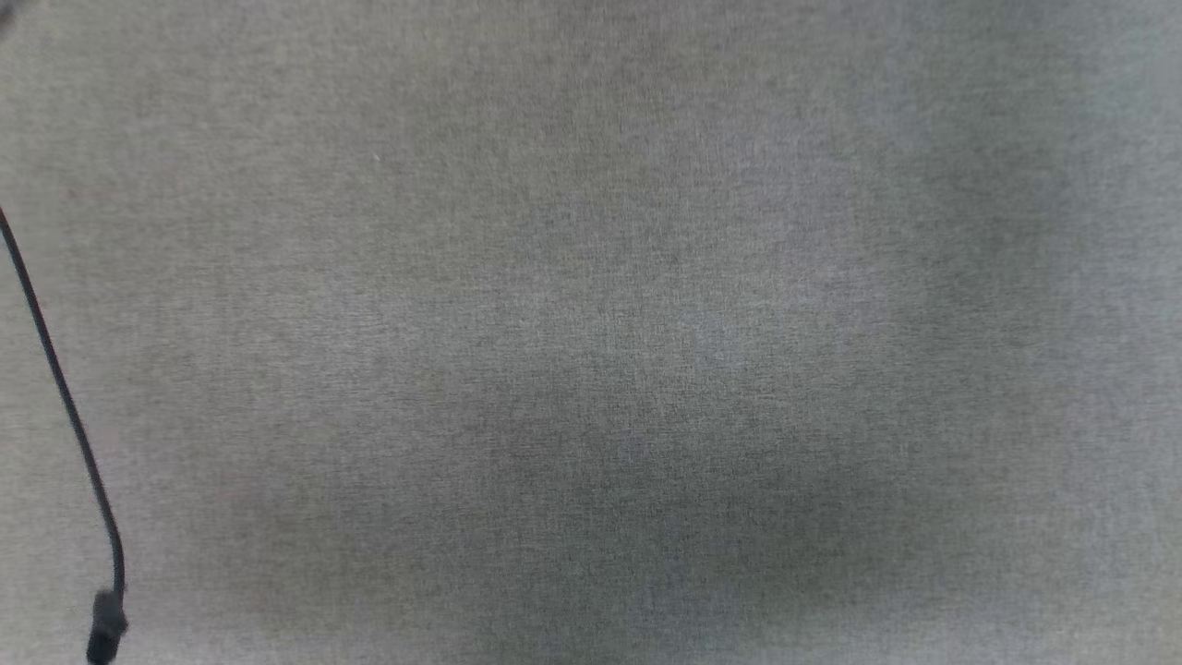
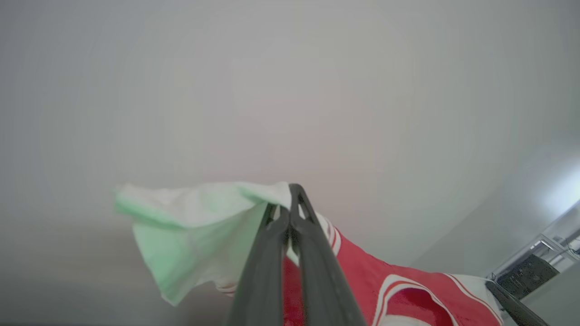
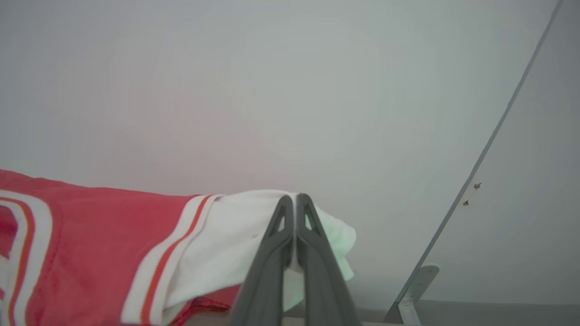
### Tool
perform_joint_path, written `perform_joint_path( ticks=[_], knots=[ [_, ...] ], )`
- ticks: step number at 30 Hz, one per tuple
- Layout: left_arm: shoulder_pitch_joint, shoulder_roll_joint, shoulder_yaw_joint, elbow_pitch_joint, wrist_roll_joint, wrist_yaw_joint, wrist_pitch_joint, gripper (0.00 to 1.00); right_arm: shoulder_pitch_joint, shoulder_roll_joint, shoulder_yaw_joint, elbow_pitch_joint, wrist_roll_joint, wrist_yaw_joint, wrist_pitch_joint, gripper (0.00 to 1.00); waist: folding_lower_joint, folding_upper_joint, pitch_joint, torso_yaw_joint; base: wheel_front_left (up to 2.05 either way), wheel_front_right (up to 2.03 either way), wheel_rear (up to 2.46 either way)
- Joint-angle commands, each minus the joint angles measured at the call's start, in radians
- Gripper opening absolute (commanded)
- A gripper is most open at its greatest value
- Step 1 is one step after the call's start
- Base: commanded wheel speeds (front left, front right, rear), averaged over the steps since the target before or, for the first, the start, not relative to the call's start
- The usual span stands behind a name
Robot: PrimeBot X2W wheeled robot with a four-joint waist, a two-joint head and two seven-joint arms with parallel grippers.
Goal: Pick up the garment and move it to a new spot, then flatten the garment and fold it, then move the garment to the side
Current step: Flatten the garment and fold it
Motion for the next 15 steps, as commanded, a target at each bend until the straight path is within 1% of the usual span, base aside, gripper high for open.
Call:
perform_joint_path(
  ticks=[1,5,8,12,15],
  knots=[
    [0.051,0.018,-0.005,-0.039,-0.017,0.001,0.015,0.00,0.051,-0.008,0.022,-0.002,0.032,-0.002,0.007,0.00,-0.0001,0.0000,-0.030,0.004,0.00,0.00,0.00],
    [0.240,0.082,-0.025,-0.185,-0.064,0.001,0.056,0.00,0.218,-0.064,0.119,-0.068,0.135,-0.003,0.054,0.00,-0.0001,0.0000,-0.094,0.007,0.00,0.00,0.00],
    [0.414,0.142,-0.045,-0.303,-0.096,0.001,0.067,0.00,0.384,-0.116,0.186,-0.165,0.238,-0.003,0.112,0.00,-0.0001,0.0000,-0.143,0.007,0.00,0.00,0.00],
    [0.666,0.213,-0.071,-0.451,-0.146,0.001,0.054,0.00,0.631,-0.210,0.234,-0.350,0.375,-0.003,0.212,0.00,-0.0001,0.0000,-0.200,0.008,0.00,0.00,0.00],
    [0.840,0.277,-0.105,-0.551,-0.144,0.001,0.034,0.00,0.821,-0.277,0.222,-0.511,0.457,-0.003,0.292,0.00,-0.0001,0.0000,-0.228,0.009,0.00,0.00,0.00]
  ],
)
